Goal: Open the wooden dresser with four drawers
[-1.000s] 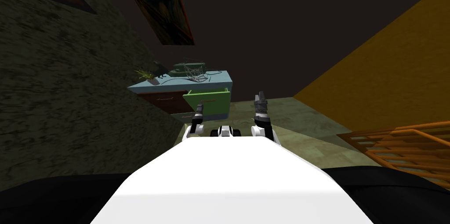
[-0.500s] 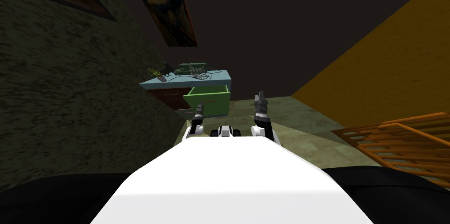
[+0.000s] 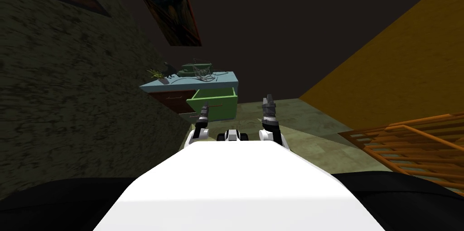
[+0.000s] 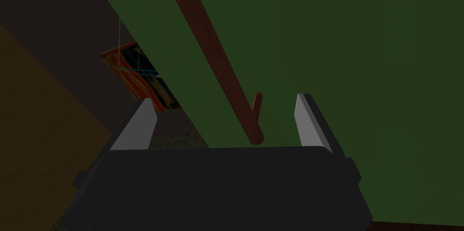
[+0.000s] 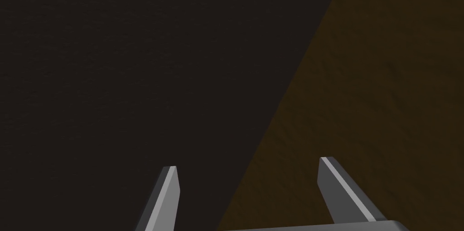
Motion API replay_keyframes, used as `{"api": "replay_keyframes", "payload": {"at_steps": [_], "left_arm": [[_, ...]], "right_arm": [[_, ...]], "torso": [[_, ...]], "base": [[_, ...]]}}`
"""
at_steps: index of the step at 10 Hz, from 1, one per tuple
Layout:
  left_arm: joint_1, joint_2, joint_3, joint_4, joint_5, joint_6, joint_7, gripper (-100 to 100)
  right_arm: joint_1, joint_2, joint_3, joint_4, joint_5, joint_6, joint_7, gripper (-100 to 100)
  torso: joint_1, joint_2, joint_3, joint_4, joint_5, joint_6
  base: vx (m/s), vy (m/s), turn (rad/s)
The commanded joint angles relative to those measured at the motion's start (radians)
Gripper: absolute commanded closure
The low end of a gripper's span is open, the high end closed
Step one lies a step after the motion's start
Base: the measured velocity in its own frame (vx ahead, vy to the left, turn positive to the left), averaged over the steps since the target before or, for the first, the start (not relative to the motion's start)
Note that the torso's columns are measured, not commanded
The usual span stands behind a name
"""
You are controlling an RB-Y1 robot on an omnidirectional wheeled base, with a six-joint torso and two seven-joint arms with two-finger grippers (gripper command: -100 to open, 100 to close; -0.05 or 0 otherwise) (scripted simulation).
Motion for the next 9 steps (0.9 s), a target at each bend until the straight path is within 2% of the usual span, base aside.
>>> {"api": "replay_keyframes", "payload": {"at_steps": [1, 3, 4, 5, 9], "left_arm": [[0.009, 0.001, -0.003, -0.064, -0.001, 0.056, 0.001, -100], [0.021, 0.002, -0.007, -0.116, -0.002, 0.098, 0.003, -100], [0.019, 0.005, -0.005, -0.103, 0.000, 0.085, 0.004, -100], [0.020, 0.005, -0.006, -0.107, -0.001, 0.091, 0.004, 0], [0.020, 0.005, -0.006, -0.107, 0.000, 0.091, 0.004, 0]], "right_arm": [[0.000, 0.000, 0.000, 0.000, 0.000, 0.000, 0.000, 0], [0.000, 0.000, 0.000, 0.000, 0.000, 0.000, 0.000, 0], [0.000, 0.000, 0.000, 0.000, 0.000, 0.000, 0.000, 0], [0.000, 0.000, 0.000, 0.000, 0.000, 0.000, 0.000, 0], [0.000, 0.000, 0.000, 0.000, 0.000, 0.000, 0.000, 0]], "torso": [[0.000, 0.000, 0.000, 0.001, 0.000, 0.000], [0.000, -0.001, -0.001, -0.001, 0.000, 0.000], [0.000, -0.001, -0.001, -0.001, 0.000, 0.000], [0.000, -0.001, 0.000, 0.000, 0.000, 0.000], [0.000, -0.001, 0.000, -0.001, 0.000, 0.000]], "base": [[0.001, 0.004, -0.027], [0.002, 0.004, -0.026], [0.000, 0.000, 0.000], [0.000, 0.000, 0.000], [0.000, 0.000, 0.000]]}}
